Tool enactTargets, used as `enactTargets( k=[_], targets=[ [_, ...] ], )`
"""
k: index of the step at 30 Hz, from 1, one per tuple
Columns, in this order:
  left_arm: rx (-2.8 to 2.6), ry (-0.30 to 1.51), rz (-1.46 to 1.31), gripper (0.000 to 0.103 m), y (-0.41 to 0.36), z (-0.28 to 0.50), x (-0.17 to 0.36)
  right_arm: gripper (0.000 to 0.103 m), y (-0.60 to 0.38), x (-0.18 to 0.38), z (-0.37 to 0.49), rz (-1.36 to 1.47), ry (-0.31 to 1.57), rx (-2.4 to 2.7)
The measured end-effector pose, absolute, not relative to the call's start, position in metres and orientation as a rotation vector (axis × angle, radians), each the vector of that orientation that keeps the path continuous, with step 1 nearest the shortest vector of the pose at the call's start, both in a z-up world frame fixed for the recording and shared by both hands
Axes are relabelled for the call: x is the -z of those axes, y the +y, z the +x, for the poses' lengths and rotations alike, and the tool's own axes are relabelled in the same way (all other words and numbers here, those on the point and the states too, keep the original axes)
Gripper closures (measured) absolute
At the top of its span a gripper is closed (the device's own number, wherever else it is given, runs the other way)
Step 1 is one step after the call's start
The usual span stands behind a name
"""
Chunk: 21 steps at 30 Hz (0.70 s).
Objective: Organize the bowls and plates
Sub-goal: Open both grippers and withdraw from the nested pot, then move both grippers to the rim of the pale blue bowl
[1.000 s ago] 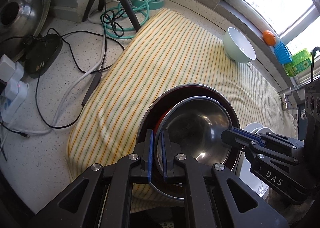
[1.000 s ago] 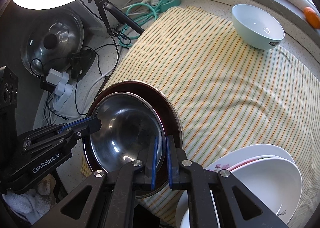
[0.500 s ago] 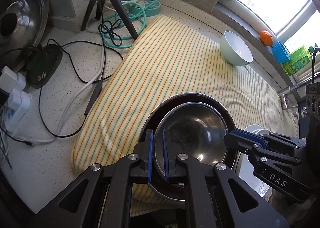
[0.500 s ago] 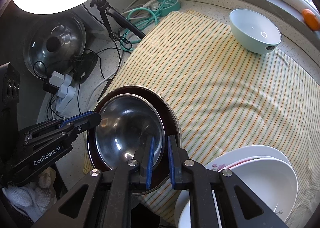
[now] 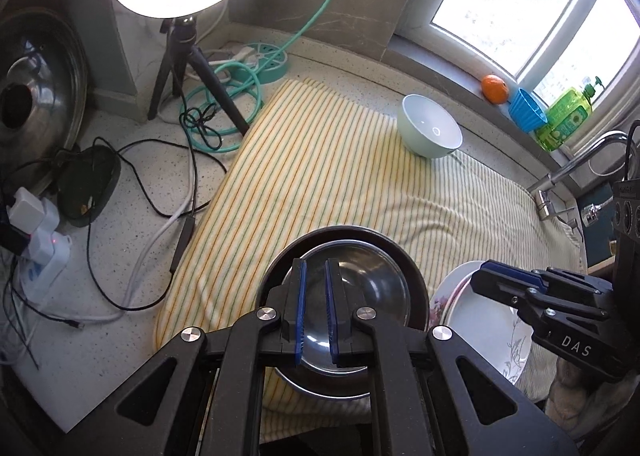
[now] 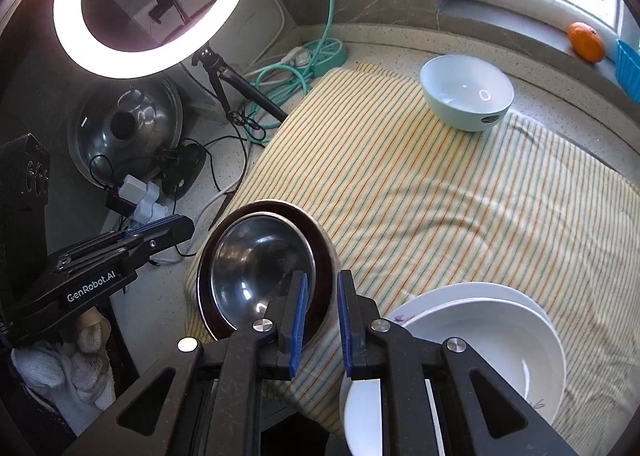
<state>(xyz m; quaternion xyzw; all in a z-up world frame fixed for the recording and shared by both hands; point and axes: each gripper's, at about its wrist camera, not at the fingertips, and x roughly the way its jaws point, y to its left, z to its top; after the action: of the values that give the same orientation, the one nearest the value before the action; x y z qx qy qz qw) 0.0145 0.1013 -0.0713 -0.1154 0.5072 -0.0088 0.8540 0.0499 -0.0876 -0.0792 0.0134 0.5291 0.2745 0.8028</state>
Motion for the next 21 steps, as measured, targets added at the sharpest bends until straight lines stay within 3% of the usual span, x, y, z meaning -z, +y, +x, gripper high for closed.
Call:
enactTargets(
  k=[7,12,21],
  targets=[
    [0.097,1.025,-0.248,0.095,0.075,0.027,0.048,0.083,-0.159,0.036,0.051,0.061,0.940,-0.467],
    [0.103,0.998,-0.258,0.095,0.049,0.038,0.031,0.082,-0.215,0.009,0.071,0.166,0.913,-0.481],
    [0.028,0.985,-0.291,0.094,0.010,0.075,0.022,0.074,-0.245,-0.020,0.118,0.039,0.891,-0.531]
  ],
)
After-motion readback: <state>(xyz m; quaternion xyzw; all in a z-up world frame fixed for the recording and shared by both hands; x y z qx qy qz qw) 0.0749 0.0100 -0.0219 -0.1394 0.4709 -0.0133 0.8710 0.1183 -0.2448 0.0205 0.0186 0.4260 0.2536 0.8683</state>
